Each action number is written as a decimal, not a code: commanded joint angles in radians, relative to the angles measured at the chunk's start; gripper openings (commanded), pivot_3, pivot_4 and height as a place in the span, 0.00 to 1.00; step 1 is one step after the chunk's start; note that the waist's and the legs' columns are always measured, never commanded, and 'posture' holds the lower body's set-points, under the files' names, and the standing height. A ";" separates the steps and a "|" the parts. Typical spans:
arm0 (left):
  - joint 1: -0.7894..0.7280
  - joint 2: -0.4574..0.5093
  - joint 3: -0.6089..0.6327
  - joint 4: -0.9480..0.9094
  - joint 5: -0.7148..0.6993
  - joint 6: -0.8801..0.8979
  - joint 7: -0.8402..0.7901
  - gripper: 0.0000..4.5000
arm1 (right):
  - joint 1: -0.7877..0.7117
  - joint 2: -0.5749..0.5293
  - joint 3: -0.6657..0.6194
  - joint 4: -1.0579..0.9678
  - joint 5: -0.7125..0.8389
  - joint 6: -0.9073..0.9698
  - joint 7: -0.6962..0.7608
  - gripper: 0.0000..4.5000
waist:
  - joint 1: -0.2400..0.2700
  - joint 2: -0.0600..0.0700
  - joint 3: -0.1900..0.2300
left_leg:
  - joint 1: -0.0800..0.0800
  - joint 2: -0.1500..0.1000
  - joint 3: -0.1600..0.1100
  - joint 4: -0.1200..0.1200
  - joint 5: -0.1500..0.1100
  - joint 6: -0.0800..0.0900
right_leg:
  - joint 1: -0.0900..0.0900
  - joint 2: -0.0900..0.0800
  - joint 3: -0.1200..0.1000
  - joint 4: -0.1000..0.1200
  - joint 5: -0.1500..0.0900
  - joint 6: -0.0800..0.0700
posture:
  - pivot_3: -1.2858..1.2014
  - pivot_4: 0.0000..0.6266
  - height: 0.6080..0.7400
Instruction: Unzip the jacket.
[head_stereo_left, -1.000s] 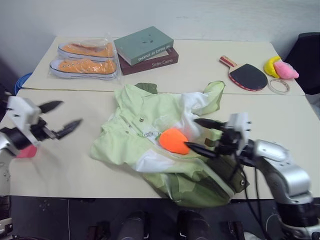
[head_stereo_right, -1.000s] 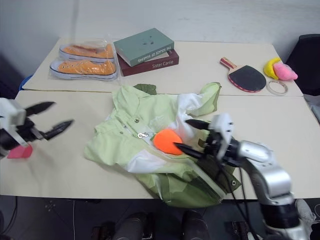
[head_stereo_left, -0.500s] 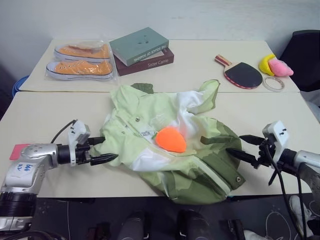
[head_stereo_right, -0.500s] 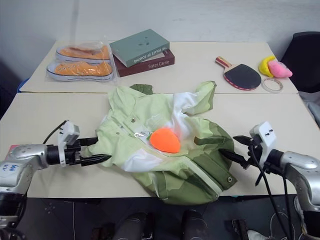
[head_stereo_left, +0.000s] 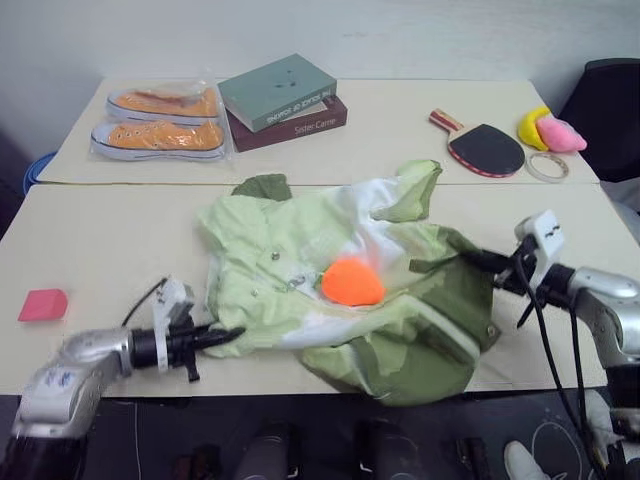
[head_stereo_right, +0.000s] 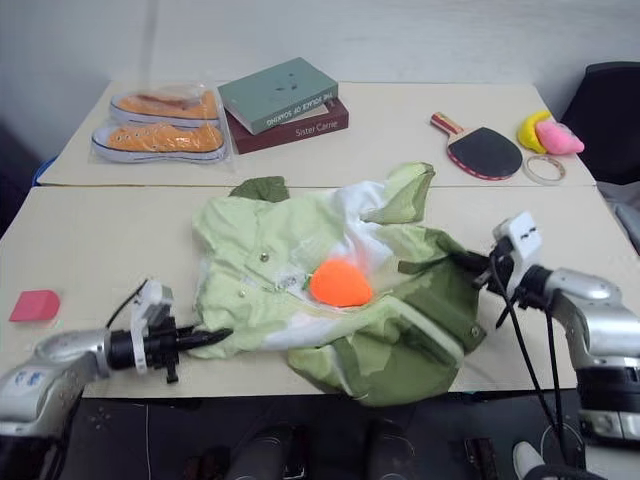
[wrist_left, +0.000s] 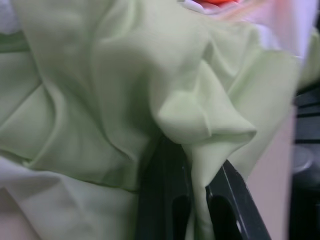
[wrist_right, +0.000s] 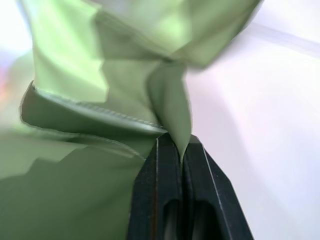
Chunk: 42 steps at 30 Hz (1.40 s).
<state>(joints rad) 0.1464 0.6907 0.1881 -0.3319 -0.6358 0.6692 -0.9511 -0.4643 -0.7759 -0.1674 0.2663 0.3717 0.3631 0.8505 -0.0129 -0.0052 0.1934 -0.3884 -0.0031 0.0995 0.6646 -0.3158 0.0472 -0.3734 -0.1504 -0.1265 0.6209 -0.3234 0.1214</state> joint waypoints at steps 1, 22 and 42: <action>0.082 -0.077 0.014 -0.180 -0.074 0.039 0.117 0.00 | -0.130 0.030 0.008 0.140 -0.095 -0.123 -0.096 0.00 | 0.004 0.000 0.000 | 0.000 0.000 -0.001 0.001 0.000 0.000 | 0.000 0.000 0.000 0.000 0.000 0.000 | 0.52 0.24 1.00; 0.125 -0.121 -0.066 -0.290 -0.045 -0.046 0.215 0.18 | -0.278 0.043 -0.011 0.468 -0.176 -0.453 -0.040 0.28 | 0.016 0.001 0.001 | -0.002 -0.001 -0.005 0.002 0.003 0.000 | 0.002 0.002 -0.003 0.000 0.000 0.000 | 0.52 0.24 1.00; -0.645 0.018 -0.321 0.302 0.217 -0.323 -0.249 1.00 | -0.038 -0.028 0.208 -0.366 0.055 0.020 0.314 1.00 | 0.017 0.007 0.004 | -0.001 -0.001 -0.005 0.002 0.002 -0.003 | 0.003 0.006 -0.009 0.001 0.000 -0.001 | 0.52 0.24 1.00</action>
<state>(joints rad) -0.4650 0.7294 -0.0552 -0.0944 -0.4950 0.3822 -1.1873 -0.4692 -0.8265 -0.0126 -0.0886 0.4729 0.3737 1.1998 0.0043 0.0017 0.1974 -0.3899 -0.0055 0.0962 0.6663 -0.3135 0.0456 -0.3720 -0.1449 -0.1362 0.6219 -0.3232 0.1208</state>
